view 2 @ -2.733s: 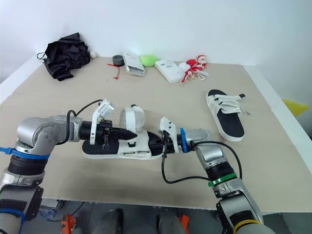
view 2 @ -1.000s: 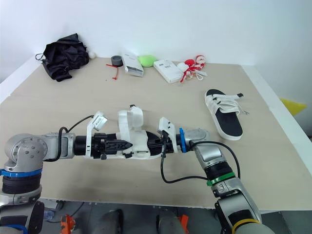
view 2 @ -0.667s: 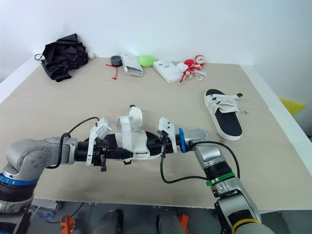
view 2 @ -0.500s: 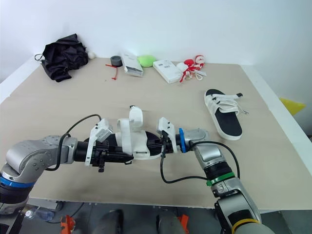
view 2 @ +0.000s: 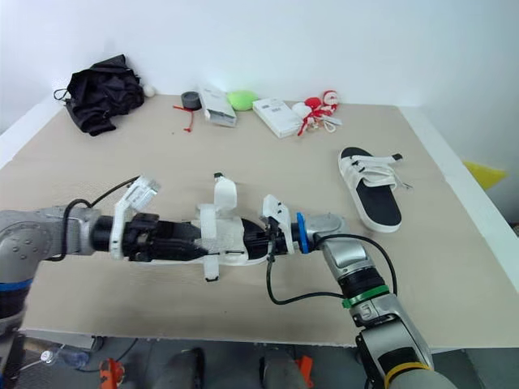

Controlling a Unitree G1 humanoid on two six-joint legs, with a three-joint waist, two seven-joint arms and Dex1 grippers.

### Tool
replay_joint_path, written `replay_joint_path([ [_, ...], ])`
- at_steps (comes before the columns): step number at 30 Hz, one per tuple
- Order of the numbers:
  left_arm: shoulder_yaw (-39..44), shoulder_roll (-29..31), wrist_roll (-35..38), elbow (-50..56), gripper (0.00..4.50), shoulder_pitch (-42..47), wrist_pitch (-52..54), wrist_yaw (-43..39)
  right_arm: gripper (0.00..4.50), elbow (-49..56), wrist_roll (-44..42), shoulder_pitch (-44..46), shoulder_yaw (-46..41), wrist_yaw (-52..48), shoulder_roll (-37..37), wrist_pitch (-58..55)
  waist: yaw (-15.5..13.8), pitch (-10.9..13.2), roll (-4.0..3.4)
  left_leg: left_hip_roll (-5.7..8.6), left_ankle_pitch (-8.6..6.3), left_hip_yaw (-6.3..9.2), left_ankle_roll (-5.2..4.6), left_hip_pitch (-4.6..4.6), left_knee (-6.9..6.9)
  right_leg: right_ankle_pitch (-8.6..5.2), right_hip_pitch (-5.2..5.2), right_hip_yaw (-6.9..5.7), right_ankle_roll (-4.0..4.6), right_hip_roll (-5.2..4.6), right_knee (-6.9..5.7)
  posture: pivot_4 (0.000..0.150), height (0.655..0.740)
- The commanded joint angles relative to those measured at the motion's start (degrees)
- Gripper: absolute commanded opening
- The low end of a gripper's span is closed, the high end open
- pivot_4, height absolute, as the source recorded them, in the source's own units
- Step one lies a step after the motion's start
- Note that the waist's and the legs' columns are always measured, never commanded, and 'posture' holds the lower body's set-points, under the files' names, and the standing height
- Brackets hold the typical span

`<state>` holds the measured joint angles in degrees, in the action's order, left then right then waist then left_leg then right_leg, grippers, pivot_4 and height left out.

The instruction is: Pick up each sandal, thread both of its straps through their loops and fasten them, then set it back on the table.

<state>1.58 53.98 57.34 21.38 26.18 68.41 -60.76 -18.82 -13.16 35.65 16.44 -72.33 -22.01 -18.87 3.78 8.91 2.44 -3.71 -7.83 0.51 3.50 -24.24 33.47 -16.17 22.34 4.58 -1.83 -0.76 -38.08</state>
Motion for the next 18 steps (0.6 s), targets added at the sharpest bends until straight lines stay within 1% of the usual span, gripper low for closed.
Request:
replay_joint_path([
  [1, 2.2, 4.7, -3.1, 2.5, 3.57, -2.6, -7.6, -7.7, 0.00, -4.0, 4.0, -2.8, 3.3, 1.1, -1.1, -1.9, 0.0, 0.0, -0.13, 0.01, -0.02, 0.01, 0.02, 0.02, -0.02, -0.07, 0.02, -0.01, 0.01, -0.03, 0.00, 0.150, 0.7380],
  [3, 4.1, 3.6, -2.7, 2.3, 3.57, -3.6, -10.0, -7.1, 0.00, -3.8, 4.0, -2.9, 3.3, 1.0, -1.2, -1.9, -0.2, 0.0, -0.10, 0.03, -0.02, 0.00, 0.03, 0.04, -0.02, -0.10, -0.01, -0.03, 0.02, -0.11, 0.01, 0.150, 0.7380],
  [5, 5.2, 2.6, -5.2, 3.4, 3.57, -7.3, -15.2, -7.7, 0.00, -3.9, 4.0, -2.9, 3.3, 0.9, -1.1, -1.9, -0.3, 0.0, -0.07, 0.03, -0.05, -0.05, 0.09, 0.04, 0.01, -0.09, 0.00, -0.04, 0.04, -0.20, 0.01, 0.150, 0.7380],
  [8, 3.7, 2.6, -11.2, 6.0, 3.57, -15.8, -24.1, -10.3, 0.00, -3.9, 4.0, -2.9, 3.5, 0.9, -1.1, -1.9, -0.2, 0.0, -0.09, 0.05, -0.06, -0.27, 0.10, 0.04, 0.01, -0.08, 0.08, 0.00, 0.05, -0.39, 0.04, 0.150, 0.7380],
  [10, 2.2, 0.9, -14.4, 6.4, 3.57, -19.5, -28.6, -9.5, 0.00, -3.7, 4.0, -3.1, 3.6, 0.7, -1.0, -2.0, -0.3, 0.0, -0.05, 0.04, -0.12, -0.33, 0.00, 0.06, 0.00, -0.09, 0.08, -0.01, 0.03, -0.43, 0.05, 0.150, 0.7380],
  [14, -0.4, -2.8, -19.8, 5.3, 3.57, -23.9, -34.2, -7.0, 0.00, -3.4, 4.1, -3.2, 3.6, 0.6, -1.0, -2.1, -0.5, 0.0, -0.01, -0.07, -0.16, -0.32, -0.03, 0.06, 0.01, -0.08, 0.12, -0.04, 0.08, -0.38, 0.05, 0.150, 0.7380],
  [18, -2.3, -7.5, -23.7, 3.1, 3.57, -24.8, -38.0, -2.8, 0.00, -3.0, 4.0, -3.5, 3.7, 0.6, -1.2, -2.4, -0.6, 0.0, -0.05, -0.06, -0.18, -0.37, -0.01, 0.06, 0.01, -0.08, 0.15, 0.00, 0.08, -0.42, 0.06, 0.150, 0.7380],
])
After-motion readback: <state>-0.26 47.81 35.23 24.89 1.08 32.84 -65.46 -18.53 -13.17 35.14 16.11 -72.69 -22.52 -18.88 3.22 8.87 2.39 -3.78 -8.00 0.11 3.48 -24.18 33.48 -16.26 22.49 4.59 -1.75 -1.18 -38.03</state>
